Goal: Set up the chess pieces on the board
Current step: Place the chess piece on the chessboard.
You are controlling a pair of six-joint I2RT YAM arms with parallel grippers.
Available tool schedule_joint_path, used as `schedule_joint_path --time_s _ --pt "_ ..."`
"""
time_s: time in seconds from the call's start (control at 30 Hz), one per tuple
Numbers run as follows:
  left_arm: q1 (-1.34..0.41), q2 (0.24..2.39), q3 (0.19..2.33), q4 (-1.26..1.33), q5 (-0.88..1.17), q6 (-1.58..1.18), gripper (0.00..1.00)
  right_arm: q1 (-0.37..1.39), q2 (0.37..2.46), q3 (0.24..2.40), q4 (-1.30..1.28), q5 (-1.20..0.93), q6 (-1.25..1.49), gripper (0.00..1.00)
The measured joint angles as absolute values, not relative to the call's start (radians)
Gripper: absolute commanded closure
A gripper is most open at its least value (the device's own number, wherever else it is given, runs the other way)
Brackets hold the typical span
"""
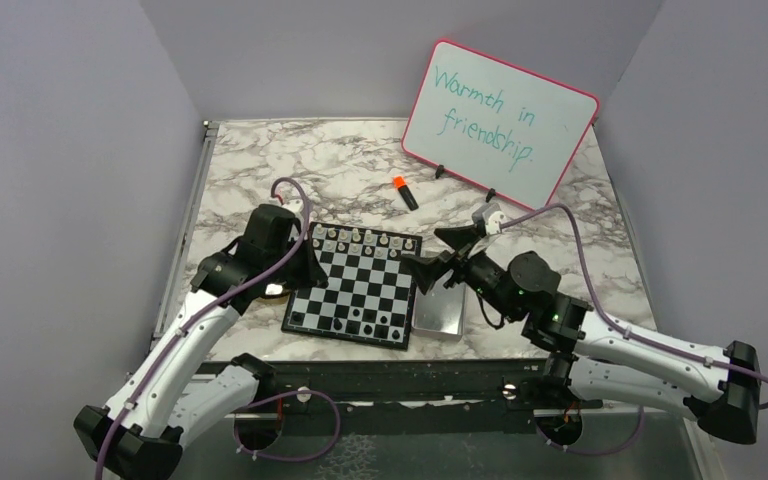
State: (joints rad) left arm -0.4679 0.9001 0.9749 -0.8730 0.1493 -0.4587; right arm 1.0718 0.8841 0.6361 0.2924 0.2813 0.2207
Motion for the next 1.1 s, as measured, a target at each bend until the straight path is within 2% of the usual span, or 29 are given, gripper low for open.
schedule_joint_path --time_s 0.37,1.1 --pt "-0.487 0.797 0.796 -0.922 0.015 -0.611 1.0 1.072 0.725 0.569 0.234 0.352 0.163 0.0" --pt "-0.573 0.89 0.643 -0.789 -0.029 -0.805 1.0 1.072 0.568 0.5 0.207 0.413 0.093 0.0"
